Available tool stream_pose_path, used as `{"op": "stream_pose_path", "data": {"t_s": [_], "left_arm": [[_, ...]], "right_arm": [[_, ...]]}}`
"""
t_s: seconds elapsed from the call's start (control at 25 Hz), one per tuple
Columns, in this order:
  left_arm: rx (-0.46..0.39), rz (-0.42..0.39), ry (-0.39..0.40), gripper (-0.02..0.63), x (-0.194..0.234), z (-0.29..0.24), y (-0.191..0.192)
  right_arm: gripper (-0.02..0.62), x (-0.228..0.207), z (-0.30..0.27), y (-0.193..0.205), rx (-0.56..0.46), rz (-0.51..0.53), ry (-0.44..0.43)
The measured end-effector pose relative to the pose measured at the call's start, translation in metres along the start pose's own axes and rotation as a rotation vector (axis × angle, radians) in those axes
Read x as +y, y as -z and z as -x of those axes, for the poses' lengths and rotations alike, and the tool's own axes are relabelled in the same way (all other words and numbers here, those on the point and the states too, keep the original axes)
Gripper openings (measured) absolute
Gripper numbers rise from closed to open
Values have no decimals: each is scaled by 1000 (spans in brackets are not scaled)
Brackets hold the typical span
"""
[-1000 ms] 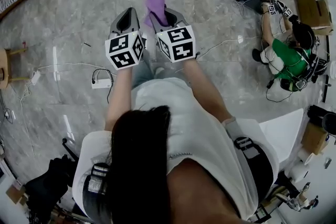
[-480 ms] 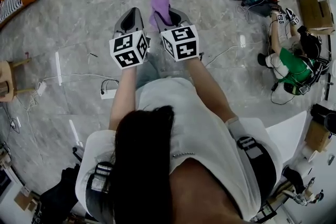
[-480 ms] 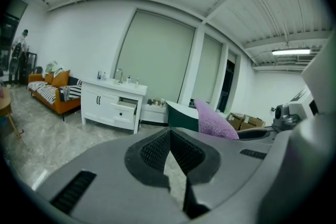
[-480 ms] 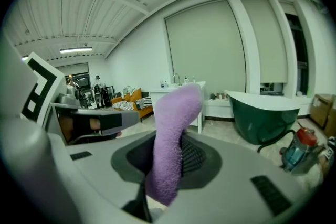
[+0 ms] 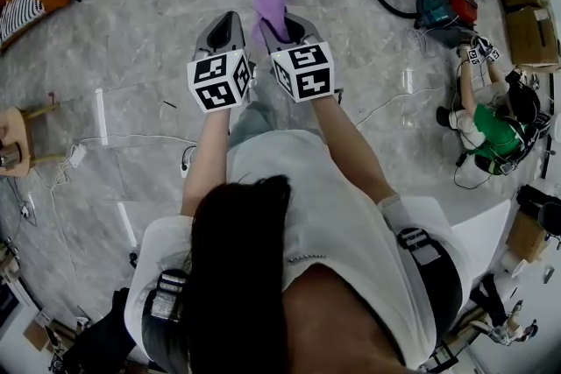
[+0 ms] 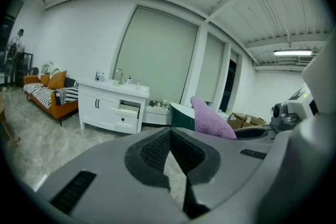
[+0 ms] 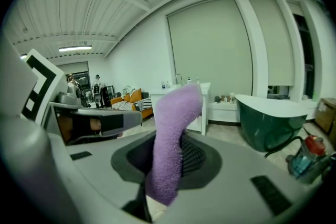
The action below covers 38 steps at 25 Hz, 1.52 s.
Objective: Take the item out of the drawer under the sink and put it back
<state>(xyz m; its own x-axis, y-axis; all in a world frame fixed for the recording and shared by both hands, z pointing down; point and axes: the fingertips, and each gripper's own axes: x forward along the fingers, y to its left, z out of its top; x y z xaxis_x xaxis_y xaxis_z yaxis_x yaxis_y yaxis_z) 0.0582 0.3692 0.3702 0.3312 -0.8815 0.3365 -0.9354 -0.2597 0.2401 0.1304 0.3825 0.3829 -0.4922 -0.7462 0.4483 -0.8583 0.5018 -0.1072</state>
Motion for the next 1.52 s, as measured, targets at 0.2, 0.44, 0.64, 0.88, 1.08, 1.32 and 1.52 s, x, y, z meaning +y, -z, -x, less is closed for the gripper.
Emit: {"op": "stream_pose_path", "data": {"t_s": [0.2, 0.44, 0.64, 0.88, 1.08, 1.32, 1.52], "left_arm": [[8, -4, 14, 3, 28, -26, -16], [19, -9, 27, 3, 49, -53, -28], [27, -7, 36, 3, 69, -71, -37], [29, -2, 44, 3, 87, -83, -43], [20, 2, 50, 3, 99, -89, -51], [19, -1, 56, 3, 112, -92, -58], [38, 0, 81, 3, 113, -96, -56]], "right_arm": [[104, 1, -38, -18, 3, -9, 6], [104, -5, -70, -32, 7, -23, 22], [104, -7, -95, -42, 10, -37, 32], [104, -5, -116, -49, 7, -50, 41], [104, -3, -129, -55, 4, -53, 51], [104, 4, -138, -64, -8, -51, 54], [104, 4, -143, -62, 3, -47, 52]]}}
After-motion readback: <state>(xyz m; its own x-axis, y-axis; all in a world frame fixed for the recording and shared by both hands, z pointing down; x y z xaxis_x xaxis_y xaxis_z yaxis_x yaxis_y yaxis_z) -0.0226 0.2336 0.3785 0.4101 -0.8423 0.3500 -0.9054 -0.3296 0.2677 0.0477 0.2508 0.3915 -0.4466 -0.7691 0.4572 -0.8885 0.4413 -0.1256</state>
